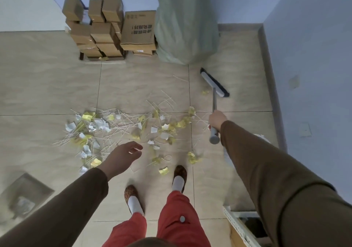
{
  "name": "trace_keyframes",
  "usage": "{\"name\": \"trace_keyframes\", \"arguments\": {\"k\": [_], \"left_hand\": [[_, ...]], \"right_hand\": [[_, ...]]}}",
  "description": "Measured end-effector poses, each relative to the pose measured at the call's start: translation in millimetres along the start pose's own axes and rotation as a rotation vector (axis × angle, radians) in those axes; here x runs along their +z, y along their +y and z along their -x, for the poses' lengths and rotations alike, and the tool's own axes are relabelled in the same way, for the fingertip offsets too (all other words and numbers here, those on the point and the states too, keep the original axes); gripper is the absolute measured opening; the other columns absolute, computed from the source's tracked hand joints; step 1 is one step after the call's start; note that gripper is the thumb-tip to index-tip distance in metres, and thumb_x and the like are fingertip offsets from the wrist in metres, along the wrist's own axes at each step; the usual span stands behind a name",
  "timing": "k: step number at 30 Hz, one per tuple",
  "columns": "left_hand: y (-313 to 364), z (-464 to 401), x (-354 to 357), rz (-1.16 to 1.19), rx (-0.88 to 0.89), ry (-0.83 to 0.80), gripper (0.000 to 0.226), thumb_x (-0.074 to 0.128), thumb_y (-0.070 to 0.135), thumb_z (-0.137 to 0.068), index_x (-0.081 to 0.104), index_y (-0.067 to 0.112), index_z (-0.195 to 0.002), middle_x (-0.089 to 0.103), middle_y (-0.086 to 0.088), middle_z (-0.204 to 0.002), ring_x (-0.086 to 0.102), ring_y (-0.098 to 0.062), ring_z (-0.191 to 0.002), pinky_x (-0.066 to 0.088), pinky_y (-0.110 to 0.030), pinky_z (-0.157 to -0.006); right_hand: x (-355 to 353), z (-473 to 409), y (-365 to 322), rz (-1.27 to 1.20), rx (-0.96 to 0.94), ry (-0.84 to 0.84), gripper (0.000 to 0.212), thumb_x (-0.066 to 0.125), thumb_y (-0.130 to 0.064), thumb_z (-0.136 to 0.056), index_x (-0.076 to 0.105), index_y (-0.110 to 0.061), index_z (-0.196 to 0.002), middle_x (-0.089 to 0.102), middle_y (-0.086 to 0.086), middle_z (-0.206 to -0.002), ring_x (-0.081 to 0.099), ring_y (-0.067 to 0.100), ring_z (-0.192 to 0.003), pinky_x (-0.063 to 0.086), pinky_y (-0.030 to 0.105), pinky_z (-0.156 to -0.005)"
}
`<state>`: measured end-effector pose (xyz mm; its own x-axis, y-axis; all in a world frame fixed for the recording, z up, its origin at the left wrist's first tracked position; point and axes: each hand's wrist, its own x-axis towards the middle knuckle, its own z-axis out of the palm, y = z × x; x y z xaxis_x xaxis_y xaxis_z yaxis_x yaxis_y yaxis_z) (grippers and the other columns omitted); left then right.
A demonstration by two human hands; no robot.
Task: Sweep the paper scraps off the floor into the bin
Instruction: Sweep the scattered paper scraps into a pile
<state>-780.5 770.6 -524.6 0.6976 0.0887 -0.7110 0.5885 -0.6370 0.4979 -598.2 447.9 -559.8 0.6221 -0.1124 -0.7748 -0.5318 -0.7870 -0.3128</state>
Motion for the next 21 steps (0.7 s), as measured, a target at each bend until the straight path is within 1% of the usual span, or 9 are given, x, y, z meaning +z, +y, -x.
{"name": "trace_keyframes", "arguments": {"k": [3,6,8,10,12,15,17,19,21], "left_hand": [[-0.1,2.7,2.3,0.005,-0.005,0.037,0.016,0.064,0.027,-0.093,0.07,0.032,-0.107,0.071,0.007,-0.101,0.068,-0.014,-0.091,0.057,-0.035,-0.077],[-4.6,10.7,4.2,0.017,-0.023,0.045,0.015,0.064,0.027,-0.093,0.07,0.031,-0.106,0.072,0.006,-0.099,0.069,-0.014,-0.091,0.057,-0.037,-0.079],[-9.4,16.8,4.7,0.024,-0.032,0.042,0.014,0.064,0.027,-0.093,0.069,0.031,-0.105,0.071,0.004,-0.099,0.069,-0.016,-0.092,0.057,-0.039,-0.082],[-14.2,22.5,4.8,0.037,-0.03,0.043,0.013,0.064,0.026,-0.094,0.069,0.03,-0.105,0.071,0.003,-0.099,0.069,-0.017,-0.092,0.056,-0.039,-0.083],[-19.4,30.9,5.3,0.057,-0.026,0.041,0.014,0.064,0.024,-0.094,0.069,0.027,-0.107,0.071,0.002,-0.098,0.069,-0.018,-0.092,0.056,-0.039,-0.083],[-28.8,43.8,6.2,0.074,-0.009,0.031,0.016,0.063,0.024,-0.094,0.069,0.026,-0.109,0.071,0.0,-0.096,0.07,-0.019,-0.091,0.057,-0.041,-0.082],[-39.4,53.8,5.4,0.109,0.009,0.019,0.018,0.063,0.025,-0.094,0.067,0.025,-0.111,0.072,-0.002,-0.097,0.07,-0.019,-0.091,0.058,-0.043,-0.083],[-52.5,64.2,4.6,0.137,0.026,-0.007,0.018,0.062,0.024,-0.095,0.066,0.023,-0.112,0.071,-0.003,-0.099,0.07,-0.018,-0.092,0.057,-0.045,-0.084],[-68.0,74.5,7.0,0.146,0.034,-0.045,0.017,0.062,0.024,-0.095,0.067,0.022,-0.111,0.072,-0.004,-0.098,0.069,-0.018,-0.092,0.056,-0.045,-0.086]], "right_hand": [[44.5,-0.3,-1.6,0.036,-0.019,-0.05,0.039,0.046,-0.002,-0.093,0.052,-0.001,-0.131,0.067,0.019,-0.113,0.068,0.033,-0.101,0.057,0.044,-0.089],[89.9,27.8,4.4,0.116,-0.081,-0.127,0.054,0.04,-0.005,-0.093,0.037,-0.009,-0.147,0.065,0.017,-0.12,0.066,0.033,-0.103,0.056,0.039,-0.087],[115.2,57.0,10.1,0.142,-0.132,-0.193,0.065,0.037,-0.006,-0.092,0.027,-0.02,-0.155,0.063,0.015,-0.125,0.067,0.032,-0.099,0.057,0.036,-0.081],[135.8,87.0,15.1,0.117,-0.164,-0.256,0.068,0.035,-0.008,-0.092,0.023,-0.027,-0.156,0.066,0.015,-0.118,0.067,0.028,-0.089,0.057,0.033,-0.073],[148.1,118.5,19.7,0.023,-0.156,-0.329,0.065,0.034,-0.009,-0.094,0.026,-0.029,-0.155,0.065,0.01,-0.105,0.063,0.025,-0.074,0.054,0.03,-0.058],[151.3,158.9,30.4,-0.212,-0.12,-0.386,0.054,0.034,-0.01,-0.097,0.041,-0.024,-0.148,0.053,0.004,-0.082,0.05,0.016,-0.052,0.044,0.022,-0.04],[151.8,190.9,43.1,-0.265,-0.134,-0.35,0.048,0.037,-0.011,-0.099,0.046,-0.022,-0.145,0.049,0.005,-0.075,0.047,0.009,-0.042,0.04,0.019,-0.037],[158.2,226.5,60.8,-0.268,-0.179,-0.291,0.048,0.038,-0.011,-0.1,0.045,-0.027,-0.145,0.05,0.004,-0.073,0.046,0.004,-0.039,0.04,0.018,-0.038],[166.9,256.2,80.1,-0.296,-0.183,-0.217,0.049,0.038,-0.013,-0.101,0.045,-0.036,-0.144,0.051,0.002,-0.072,0.045,0.008,-0.041,0.042,0.021,-0.041]]}}
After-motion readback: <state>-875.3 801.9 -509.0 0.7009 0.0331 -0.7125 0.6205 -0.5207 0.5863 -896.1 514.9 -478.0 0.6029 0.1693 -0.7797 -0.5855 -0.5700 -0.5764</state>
